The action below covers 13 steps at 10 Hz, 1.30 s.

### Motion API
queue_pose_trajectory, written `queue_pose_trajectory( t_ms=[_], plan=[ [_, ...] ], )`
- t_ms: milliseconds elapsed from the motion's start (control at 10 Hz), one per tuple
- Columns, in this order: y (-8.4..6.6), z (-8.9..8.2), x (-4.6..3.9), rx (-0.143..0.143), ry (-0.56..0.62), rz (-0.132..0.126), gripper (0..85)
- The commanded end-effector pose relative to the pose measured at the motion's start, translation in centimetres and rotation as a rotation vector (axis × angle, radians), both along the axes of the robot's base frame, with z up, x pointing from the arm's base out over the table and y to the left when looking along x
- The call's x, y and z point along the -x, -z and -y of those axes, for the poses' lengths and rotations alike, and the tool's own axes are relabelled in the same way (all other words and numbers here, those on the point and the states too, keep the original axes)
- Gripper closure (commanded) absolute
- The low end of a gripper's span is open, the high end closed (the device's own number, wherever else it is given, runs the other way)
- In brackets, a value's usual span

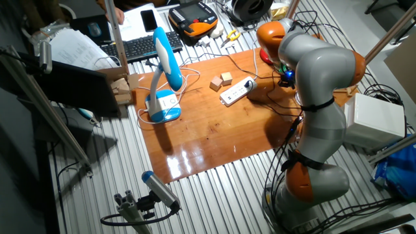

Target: Plug in the power cord of the desk lamp, turn on the socket, and light up the desk lamp

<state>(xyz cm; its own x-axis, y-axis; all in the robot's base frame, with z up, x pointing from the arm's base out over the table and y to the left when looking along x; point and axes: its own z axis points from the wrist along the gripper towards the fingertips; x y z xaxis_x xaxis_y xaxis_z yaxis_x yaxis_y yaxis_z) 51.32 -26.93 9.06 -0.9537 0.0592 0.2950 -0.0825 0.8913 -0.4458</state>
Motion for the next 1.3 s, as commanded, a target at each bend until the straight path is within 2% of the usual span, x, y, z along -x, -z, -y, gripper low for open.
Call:
queue_pose_trajectory(
  t_ms=[0, 100, 300, 400, 600, 800, 1000, 1200],
  plan=[
    [0.0, 0.0, -0.01, -0.012, 0.007, 0.004, 85.0],
    [0.0, 0.0, -0.01, -0.020, 0.001, 0.010, 85.0],
    [0.0, 0.0, -0.01, -0.016, -0.004, 0.031, 85.0],
    [0.0, 0.0, -0.01, 0.019, -0.017, 0.040, 85.0],
    [0.0, 0.0, -0.01, 0.024, -0.020, 0.049, 85.0],
    [0.0, 0.8, 0.28, 0.053, -0.030, 0.052, 85.0],
    [0.5, 2.0, -0.02, 0.062, -0.044, 0.052, 85.0],
    [0.9, 2.9, -0.22, 0.053, -0.050, 0.055, 85.0]
  ],
)
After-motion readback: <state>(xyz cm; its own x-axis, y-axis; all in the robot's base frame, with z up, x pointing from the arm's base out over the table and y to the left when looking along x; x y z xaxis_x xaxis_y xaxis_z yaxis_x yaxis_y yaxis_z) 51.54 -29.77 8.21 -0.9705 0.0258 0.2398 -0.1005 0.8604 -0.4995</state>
